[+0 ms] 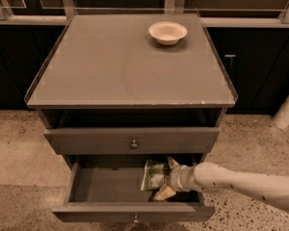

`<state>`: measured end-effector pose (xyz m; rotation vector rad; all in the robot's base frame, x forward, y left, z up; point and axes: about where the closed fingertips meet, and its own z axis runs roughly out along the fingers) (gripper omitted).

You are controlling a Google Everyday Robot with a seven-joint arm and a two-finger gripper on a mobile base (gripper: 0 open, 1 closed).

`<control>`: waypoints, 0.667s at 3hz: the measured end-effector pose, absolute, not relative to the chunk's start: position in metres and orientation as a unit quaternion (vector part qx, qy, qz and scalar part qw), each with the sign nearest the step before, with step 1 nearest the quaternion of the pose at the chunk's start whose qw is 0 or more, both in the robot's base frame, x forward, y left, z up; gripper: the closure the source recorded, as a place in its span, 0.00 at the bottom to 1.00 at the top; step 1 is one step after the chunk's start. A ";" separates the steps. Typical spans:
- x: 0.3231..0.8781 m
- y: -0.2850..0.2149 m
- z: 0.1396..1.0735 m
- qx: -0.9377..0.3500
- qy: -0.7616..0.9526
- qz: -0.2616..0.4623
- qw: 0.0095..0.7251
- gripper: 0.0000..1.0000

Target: Pick green jalapeno chip bag from middle drawer and place on counter

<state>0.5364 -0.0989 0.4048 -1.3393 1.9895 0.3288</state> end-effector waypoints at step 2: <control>0.534 -0.113 0.360 -0.555 0.773 0.128 0.281 0.00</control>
Offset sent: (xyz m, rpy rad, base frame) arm -0.0059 -0.0266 -0.0685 -0.1507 0.1719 0.1046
